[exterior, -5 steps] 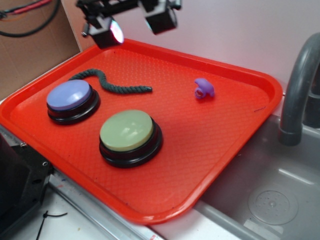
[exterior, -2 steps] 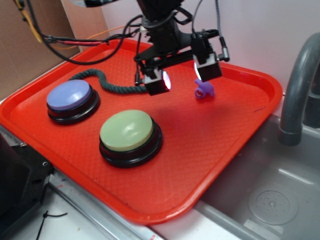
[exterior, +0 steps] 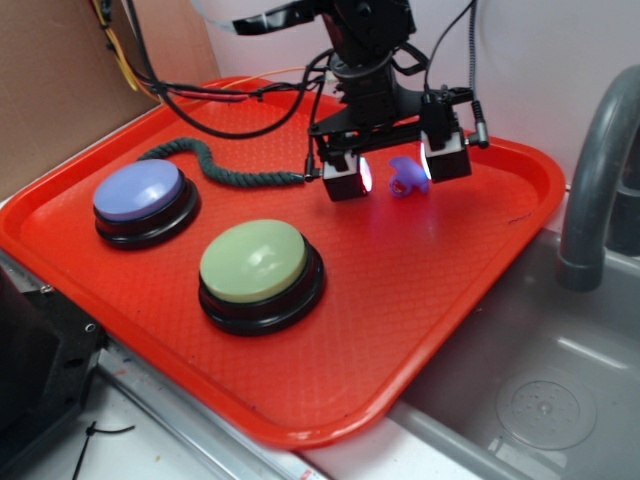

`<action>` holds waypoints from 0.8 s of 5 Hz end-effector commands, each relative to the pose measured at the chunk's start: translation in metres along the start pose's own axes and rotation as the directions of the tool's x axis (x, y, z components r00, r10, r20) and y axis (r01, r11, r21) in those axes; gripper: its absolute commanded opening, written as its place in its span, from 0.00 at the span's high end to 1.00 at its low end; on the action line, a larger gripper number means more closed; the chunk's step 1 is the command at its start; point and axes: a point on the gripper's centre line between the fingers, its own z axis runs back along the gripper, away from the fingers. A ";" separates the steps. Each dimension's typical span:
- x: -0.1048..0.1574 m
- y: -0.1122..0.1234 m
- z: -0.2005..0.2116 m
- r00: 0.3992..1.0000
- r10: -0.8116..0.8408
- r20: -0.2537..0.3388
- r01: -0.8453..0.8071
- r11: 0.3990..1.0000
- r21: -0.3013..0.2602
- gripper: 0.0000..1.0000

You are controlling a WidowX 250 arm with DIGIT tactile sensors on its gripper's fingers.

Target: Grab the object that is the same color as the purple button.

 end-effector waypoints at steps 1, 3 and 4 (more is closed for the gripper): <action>0.022 -0.012 0.005 0.999 -0.029 0.019 0.029 1.000 0.000 1.00; 0.024 -0.008 0.016 0.999 -0.043 0.017 0.043 0.999 0.031 1.00; 0.030 0.000 0.044 0.980 -0.182 -0.078 0.184 0.983 0.017 1.00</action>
